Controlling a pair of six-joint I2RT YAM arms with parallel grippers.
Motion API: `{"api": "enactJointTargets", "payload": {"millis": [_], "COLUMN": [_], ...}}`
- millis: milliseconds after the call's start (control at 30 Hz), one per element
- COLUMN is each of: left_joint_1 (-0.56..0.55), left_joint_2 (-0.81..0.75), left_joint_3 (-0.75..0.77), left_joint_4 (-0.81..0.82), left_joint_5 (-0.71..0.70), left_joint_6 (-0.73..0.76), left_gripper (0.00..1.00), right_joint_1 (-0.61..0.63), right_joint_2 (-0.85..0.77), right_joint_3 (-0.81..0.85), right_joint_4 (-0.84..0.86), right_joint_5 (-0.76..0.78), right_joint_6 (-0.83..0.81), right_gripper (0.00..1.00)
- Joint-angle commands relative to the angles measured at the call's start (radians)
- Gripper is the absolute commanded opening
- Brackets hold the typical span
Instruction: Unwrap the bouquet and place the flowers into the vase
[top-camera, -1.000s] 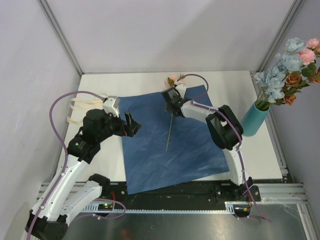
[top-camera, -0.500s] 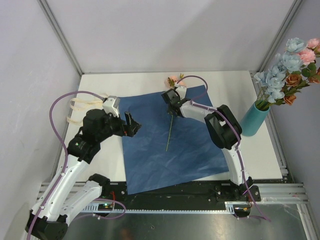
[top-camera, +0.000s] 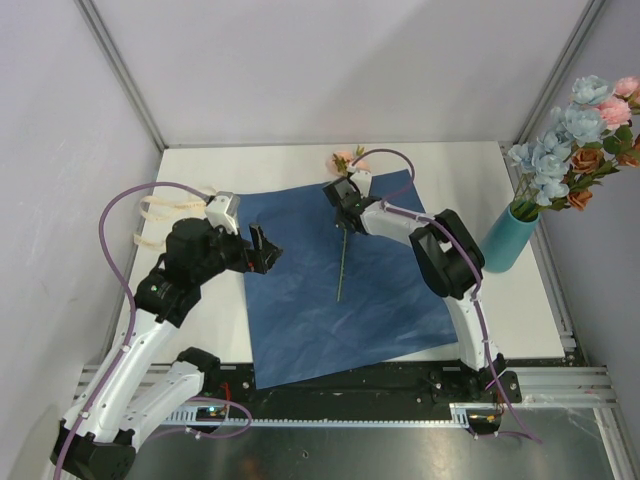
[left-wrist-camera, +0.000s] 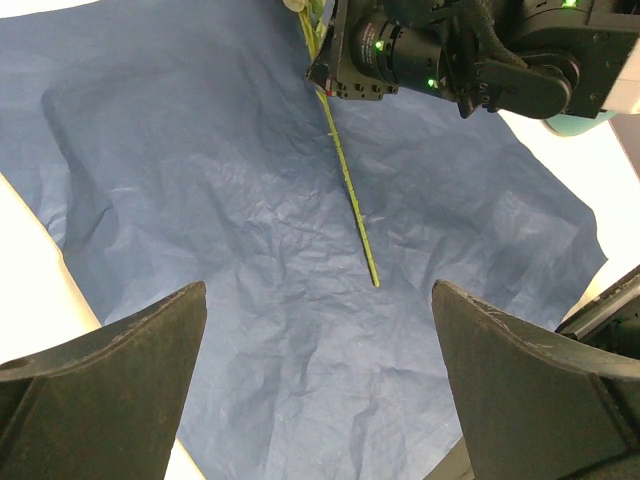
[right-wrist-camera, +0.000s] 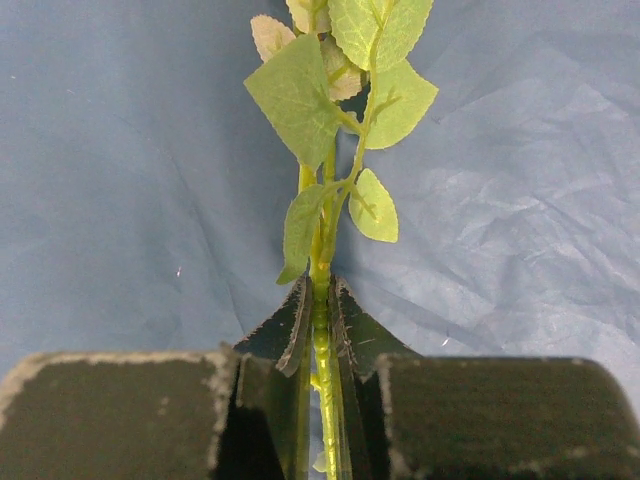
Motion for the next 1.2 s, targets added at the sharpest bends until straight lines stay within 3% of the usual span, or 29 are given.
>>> {"api": "enactJointTargets", "payload": {"millis": [0, 467, 767, 900, 1167], "left_joint_1": [0.006, 0.006, 0.006, 0.006, 0.006], "left_joint_2": [-0.006, 0.000, 0.000, 0.000, 0.002], "left_joint_3": [-0.001, -0.001, -0.003, -0.003, -0.003], "left_joint_4": [0.010, 0.010, 0.010, 0.010, 0.010], "left_joint_5": [0.006, 0.003, 0.002, 0.001, 0.000], "left_joint_6": [0.017, 0.017, 0.018, 0.018, 0.018], "left_gripper": [0.99, 0.99, 0.99, 0.99, 0.99], "right_joint_1": [0.007, 0.035, 0.037, -0.016, -0.255], "right_joint_2": [-0.128, -0.537, -0.853, -1.010, -1.294], "right_joint_3": [-0.011, -0.215, -0.366, -0.451, -0.631], "right_joint_4": [0.076, 0.318, 0.481, 0.561, 0.710], "right_joint_5": [0.050, 0.094, 0.105, -0.027, -0.343], "right_joint_6": [-0.035, -0.207, -0.449, -0.566, -0.666], "right_gripper": [0.00, 0.00, 0.00, 0.00, 0.00]}}
